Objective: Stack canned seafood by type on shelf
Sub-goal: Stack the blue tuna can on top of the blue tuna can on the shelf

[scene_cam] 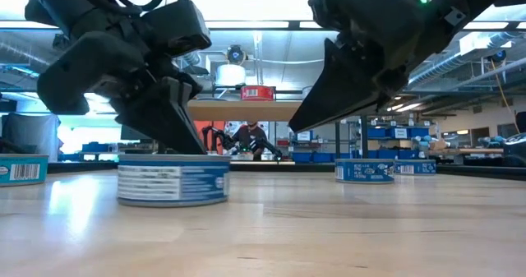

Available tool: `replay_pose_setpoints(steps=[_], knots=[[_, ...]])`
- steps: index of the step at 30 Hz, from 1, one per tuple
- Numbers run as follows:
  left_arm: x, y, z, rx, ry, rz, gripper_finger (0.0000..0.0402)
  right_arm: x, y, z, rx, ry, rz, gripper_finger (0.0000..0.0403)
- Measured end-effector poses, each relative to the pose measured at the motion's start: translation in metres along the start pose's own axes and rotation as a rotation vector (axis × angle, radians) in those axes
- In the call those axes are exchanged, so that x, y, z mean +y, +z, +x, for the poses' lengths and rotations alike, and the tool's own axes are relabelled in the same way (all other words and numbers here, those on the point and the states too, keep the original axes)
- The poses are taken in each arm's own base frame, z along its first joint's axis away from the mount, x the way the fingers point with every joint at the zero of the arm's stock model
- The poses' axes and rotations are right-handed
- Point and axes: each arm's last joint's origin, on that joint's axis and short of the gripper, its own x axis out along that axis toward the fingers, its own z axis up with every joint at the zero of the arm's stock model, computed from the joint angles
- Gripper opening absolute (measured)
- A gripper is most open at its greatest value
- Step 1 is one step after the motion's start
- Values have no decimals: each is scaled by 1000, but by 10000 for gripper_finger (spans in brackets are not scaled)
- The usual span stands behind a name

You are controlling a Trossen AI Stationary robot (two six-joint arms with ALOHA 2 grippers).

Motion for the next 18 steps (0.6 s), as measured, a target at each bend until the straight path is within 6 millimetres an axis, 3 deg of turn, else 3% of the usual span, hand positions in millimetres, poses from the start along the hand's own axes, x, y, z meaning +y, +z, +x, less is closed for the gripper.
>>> replay_pose_setpoints(steps=[10, 18], knots=[[2, 1, -2, -17, 42, 31, 2, 2, -1, -1, -2, 6, -6, 11], [3, 14, -30, -118, 118, 42, 1, 3, 1, -1, -14, 17, -3, 11]])
